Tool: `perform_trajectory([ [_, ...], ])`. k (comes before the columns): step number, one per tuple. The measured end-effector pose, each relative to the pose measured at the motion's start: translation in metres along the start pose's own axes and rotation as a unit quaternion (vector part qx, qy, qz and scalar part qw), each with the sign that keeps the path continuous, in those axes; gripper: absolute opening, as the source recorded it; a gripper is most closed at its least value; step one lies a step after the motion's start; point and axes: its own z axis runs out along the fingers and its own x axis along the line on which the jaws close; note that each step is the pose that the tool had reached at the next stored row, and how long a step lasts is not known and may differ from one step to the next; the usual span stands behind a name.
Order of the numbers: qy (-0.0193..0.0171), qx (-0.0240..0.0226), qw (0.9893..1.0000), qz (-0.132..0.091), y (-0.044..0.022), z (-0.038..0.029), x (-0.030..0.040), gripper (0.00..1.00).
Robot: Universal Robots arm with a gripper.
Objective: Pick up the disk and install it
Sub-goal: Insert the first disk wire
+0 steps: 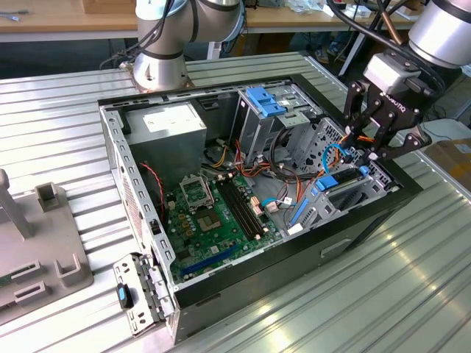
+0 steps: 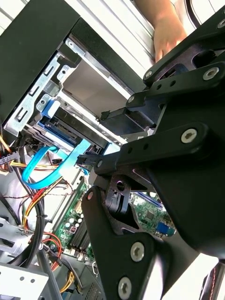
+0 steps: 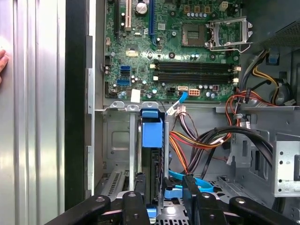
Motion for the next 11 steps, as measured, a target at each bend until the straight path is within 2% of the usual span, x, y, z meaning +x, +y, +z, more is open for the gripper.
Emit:
perform_trajectory([
  [11, 0.0000, 0.0000, 1.0000, 0.000, -0.0035, 0.0001, -0.0013, 0.44],
])
